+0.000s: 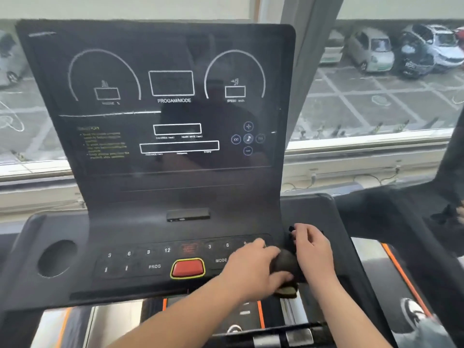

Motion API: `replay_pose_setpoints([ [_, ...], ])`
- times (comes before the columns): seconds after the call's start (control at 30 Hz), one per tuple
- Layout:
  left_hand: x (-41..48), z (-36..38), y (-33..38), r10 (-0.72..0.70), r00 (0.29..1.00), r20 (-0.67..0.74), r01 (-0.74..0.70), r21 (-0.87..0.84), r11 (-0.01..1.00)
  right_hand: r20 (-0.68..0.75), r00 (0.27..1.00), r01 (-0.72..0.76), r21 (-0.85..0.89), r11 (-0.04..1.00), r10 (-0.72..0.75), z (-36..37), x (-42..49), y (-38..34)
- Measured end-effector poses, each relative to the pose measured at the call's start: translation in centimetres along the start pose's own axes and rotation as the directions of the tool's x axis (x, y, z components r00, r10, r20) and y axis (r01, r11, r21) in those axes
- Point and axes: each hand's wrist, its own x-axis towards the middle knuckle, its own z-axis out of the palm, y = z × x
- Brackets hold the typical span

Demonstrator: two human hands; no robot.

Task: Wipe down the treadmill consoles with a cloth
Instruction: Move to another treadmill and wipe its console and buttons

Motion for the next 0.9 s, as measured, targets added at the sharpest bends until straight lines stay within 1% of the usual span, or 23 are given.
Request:
replay_pose_setpoints([
  [0.03, 0.0, -1.2, -0.5, -0.001, 0.999, -0.037, 0.001, -0.009, 1.000, 0.009, 1.000, 0.027, -0.015, 1.000, -0.027, 0.3, 0.2, -0.5],
  [0.1, 0.6, -4.1, -1.7, -0.034, 0.985, -0.169, 0.033, -0.009, 0.999, 0.026, 0.994, 0.105, -0.033, 0.994, -0.104, 1.2, 0.2, -2.1],
  [0.17, 1.4, -6.8, -3.2, -0.061, 0.949, -0.308, 0.068, 0.011, 0.998, 0.052, 0.982, 0.182, -0.031, 0.983, -0.181, 2.3, 0.1, -3.7],
  [0.23, 1.7, -9.1, -5.1, -0.095, 0.919, -0.381, 0.117, 0.034, 0.993, 0.105, 0.968, 0.231, -0.040, 0.972, -0.226, 3.6, -0.2, -5.2],
  [0.27, 1.6, -9.8, -6.2, -0.126, 0.915, -0.383, 0.154, 0.042, 0.987, 0.137, 0.962, 0.245, -0.043, 0.968, -0.238, 4.2, -0.4, -5.9],
  [0.33, 0.8, -10.7, -8.6, -0.213, 0.917, -0.338, 0.244, 0.052, 0.968, 0.190, 0.951, 0.255, -0.032, 0.966, -0.245, 5.5, -1.0, -7.1],
  [0.4, -0.6, -11.1, -11.0, -0.322, 0.897, -0.304, 0.336, -0.006, 0.942, 0.226, 0.944, 0.249, -0.004, 0.968, -0.242, 7.0, -1.6, -8.1],
  [0.47, -2.2, -11.5, -13.2, -0.411, 0.857, -0.311, 0.408, -0.080, 0.910, 0.249, 0.938, 0.246, 0.020, 0.969, -0.243, 8.5, -2.0, -9.0],
  [0.63, -6.1, -13.8, -18.1, -0.475, 0.805, -0.355, 0.481, -0.077, 0.873, 0.299, 0.911, 0.297, 0.002, 0.955, -0.284, 11.8, -2.2, -12.1],
  [0.7, -7.8, -15.0, -20.1, -0.512, 0.756, -0.408, 0.506, -0.132, 0.852, 0.319, 0.899, 0.319, -0.007, 0.948, -0.301, 12.8, -2.3, -13.2],
  [0.77, -9.1, -15.8, -21.9, -0.553, 0.655, -0.515, 0.485, -0.274, 0.830, 0.313, 0.897, 0.331, -0.009, 0.944, -0.312, 13.7, -2.4, -13.9],
  [0.83, -9.5, -16.2, -22.7, -0.564, 0.546, -0.620, 0.414, -0.385, 0.825, 0.291, 0.905, 0.324, 0.000, 0.946, -0.310, 14.4, -2.5, -14.2],
  [0.87, -9.2, -16.1, -22.6, -0.558, 0.520, -0.646, 0.386, -0.405, 0.829, 0.282, 0.908, 0.320, 0.013, 0.947, -0.311, 14.6, -2.6, -14.2],
  [0.9, -8.8, -15.8, -22.3, -0.547, 0.522, -0.655, 0.368, -0.406, 0.837, 0.272, 0.911, 0.314, 0.027, 0.949, -0.309, 14.7, -2.8, -14.2],
])
